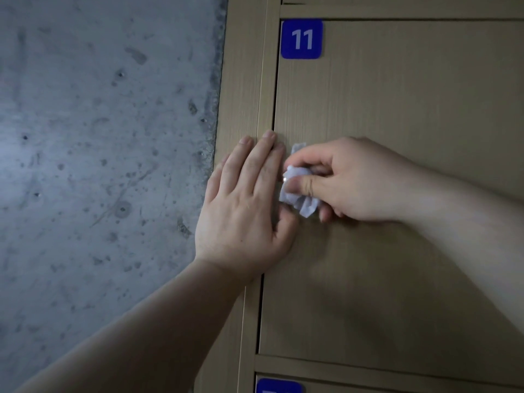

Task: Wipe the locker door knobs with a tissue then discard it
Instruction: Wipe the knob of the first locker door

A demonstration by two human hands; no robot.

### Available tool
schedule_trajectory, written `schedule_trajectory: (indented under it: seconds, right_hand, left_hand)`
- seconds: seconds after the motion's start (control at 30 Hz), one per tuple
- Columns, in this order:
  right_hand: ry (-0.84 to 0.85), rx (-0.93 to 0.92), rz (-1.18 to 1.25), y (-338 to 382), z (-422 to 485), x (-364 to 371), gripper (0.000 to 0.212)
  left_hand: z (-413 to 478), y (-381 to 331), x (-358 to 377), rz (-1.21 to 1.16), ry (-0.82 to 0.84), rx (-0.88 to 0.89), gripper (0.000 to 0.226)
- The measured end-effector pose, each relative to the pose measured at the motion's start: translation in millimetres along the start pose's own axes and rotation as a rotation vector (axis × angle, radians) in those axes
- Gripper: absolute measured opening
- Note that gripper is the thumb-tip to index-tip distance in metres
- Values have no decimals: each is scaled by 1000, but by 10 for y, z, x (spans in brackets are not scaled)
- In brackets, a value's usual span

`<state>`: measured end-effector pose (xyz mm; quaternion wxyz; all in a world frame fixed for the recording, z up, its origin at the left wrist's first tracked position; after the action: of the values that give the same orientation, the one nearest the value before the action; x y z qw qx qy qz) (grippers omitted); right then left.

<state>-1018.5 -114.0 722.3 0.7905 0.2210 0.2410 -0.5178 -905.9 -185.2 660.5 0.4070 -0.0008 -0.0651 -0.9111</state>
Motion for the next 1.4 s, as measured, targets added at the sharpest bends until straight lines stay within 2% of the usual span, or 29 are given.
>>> schedule_trajectory:
  seconds: [0.17, 0.3, 0.37, 0.47, 0.53, 0.67, 0.77, 0.87, 1.0, 1.1, 1.17, 1.3, 1.4]
  right_hand:
    - [-112, -23, -179, 68, 86, 63, 30]
    - [-271, 46, -123, 7, 60, 99, 48]
    - [-307, 66, -45, -20, 33, 114, 44]
    - [-388, 92, 132, -63, -12, 68, 23]
    - [-428, 94, 128, -82, -26, 21, 30]
    - [-341, 30, 97, -39, -39, 6, 25]
    - [-196, -3, 49, -24, -66, 8, 24]
    - [-53, 14, -46, -14, -57, -63, 11]
    - [-154, -130, -270, 78, -13, -124, 20]
    - [-264, -151, -190, 113, 2, -114, 15]
    - [-262, -122, -163, 84, 5, -108, 17]
    - [-68, -83, -209, 80, 11, -50, 13]
    - [74, -1, -128, 74, 59, -32, 23]
  left_hand:
    - [0, 2, 16, 0, 2, 1, 69]
    - [1, -9, -1, 6, 4, 2, 69]
    - [7, -8, -3, 9, 5, -2, 69]
    - [8, -5, -3, 13, 16, -4, 71]
    - [8, -5, -1, 10, 29, -5, 72]
    - [5, -4, -7, 1, 34, -6, 72]
    - [2, 2, -3, -2, 28, -10, 72]
    - [1, 1, -2, -11, 14, 0, 71]
    - [-7, -2, 4, -13, 5, 0, 71]
    - [-6, -2, 11, -18, 10, 5, 72]
    - [-3, 4, 10, -12, 11, 5, 71]
    - [0, 1, 11, -8, 8, -3, 71]
    - [0, -8, 12, -12, 0, -3, 69]
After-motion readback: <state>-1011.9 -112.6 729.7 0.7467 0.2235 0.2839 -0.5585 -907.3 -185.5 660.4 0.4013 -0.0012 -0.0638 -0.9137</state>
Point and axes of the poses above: each hand's wrist, its own z-axis towards the middle knuckle, its own x-axis out of the palm, y = z × x, the point moved 5 cm from there along z, towards the middle knuckle, and after that the axes turned 9 degrees about -y, right-handed, at the moved point
